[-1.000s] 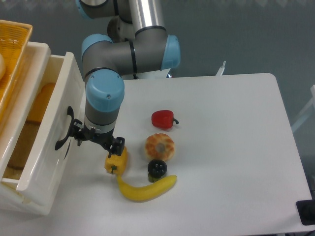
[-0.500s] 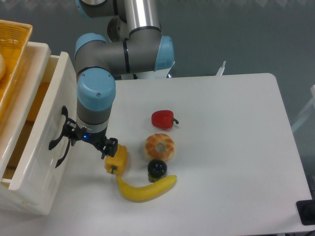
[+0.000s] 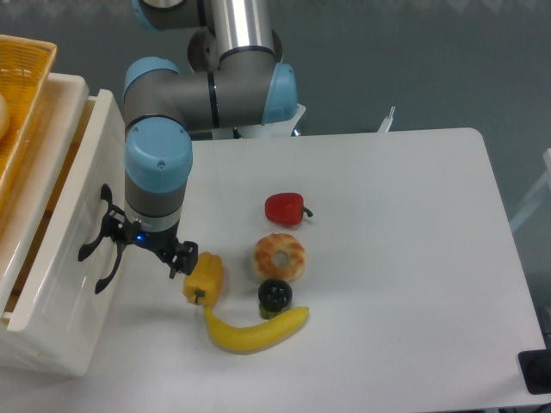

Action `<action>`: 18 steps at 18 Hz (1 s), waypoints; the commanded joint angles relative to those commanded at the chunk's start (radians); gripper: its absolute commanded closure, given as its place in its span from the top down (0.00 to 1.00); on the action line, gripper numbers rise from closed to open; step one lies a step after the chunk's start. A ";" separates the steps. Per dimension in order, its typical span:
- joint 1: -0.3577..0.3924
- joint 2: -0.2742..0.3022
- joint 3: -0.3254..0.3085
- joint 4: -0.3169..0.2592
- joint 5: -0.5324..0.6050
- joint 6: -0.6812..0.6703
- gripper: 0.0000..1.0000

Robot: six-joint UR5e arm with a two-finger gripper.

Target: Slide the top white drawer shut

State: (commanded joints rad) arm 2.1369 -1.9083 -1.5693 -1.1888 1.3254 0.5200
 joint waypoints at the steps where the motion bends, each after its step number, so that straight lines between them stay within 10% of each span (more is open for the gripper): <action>1: -0.003 0.000 0.000 0.000 0.000 0.000 1.00; 18: -0.025 0.002 0.009 0.003 0.014 0.000 1.00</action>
